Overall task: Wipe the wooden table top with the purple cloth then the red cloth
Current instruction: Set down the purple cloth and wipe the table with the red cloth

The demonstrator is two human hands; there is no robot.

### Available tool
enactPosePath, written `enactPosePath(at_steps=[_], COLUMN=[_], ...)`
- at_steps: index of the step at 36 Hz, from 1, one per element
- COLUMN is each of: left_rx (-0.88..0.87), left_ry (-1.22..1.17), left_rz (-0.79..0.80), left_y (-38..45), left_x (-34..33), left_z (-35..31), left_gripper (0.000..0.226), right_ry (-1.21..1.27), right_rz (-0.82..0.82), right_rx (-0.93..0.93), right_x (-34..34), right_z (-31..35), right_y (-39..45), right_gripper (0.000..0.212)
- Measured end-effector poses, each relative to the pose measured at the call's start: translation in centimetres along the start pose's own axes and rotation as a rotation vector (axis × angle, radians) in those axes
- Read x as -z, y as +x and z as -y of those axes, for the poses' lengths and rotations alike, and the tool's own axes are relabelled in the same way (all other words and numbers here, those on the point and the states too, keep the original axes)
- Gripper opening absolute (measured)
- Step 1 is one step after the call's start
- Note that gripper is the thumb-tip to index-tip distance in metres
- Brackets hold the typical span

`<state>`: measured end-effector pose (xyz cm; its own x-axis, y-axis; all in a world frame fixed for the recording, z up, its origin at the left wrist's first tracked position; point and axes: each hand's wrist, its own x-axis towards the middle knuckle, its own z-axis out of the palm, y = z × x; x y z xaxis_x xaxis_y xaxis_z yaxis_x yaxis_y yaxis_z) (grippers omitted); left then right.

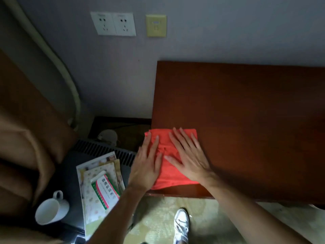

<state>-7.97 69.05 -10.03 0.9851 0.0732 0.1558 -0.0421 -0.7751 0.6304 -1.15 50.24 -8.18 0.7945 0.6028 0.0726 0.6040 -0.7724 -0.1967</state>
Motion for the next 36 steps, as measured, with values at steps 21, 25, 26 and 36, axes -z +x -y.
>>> enactPosePath(at_steps=[21,25,26,36], left_rx=[0.092,0.094,0.097,0.110], left_ry=[-0.096,-0.205,-0.238,-0.173], left_rz=[-0.079,-0.143,-0.160,-0.089], left_y=[-0.9,1.5,2.2,7.2], left_x=[6.5,5.3,4.8,-1.0], left_z=[2.6,1.1,0.6,-1.0], left_gripper=[0.036,0.028,0.028,0.042], right_ry=[-0.120,-0.129,-0.130,-0.102], right_rz=[0.159,0.242,0.239,0.141], right_rx=[0.397,0.579,0.595,0.436], right_x=[0.2,0.9,1.0,2.1], right_z=[2.1,-2.3,-3.6,-14.3], right_y=[0.0,7.6,9.7,28.3], right_gripper=[0.077,0.074,0.073,0.077])
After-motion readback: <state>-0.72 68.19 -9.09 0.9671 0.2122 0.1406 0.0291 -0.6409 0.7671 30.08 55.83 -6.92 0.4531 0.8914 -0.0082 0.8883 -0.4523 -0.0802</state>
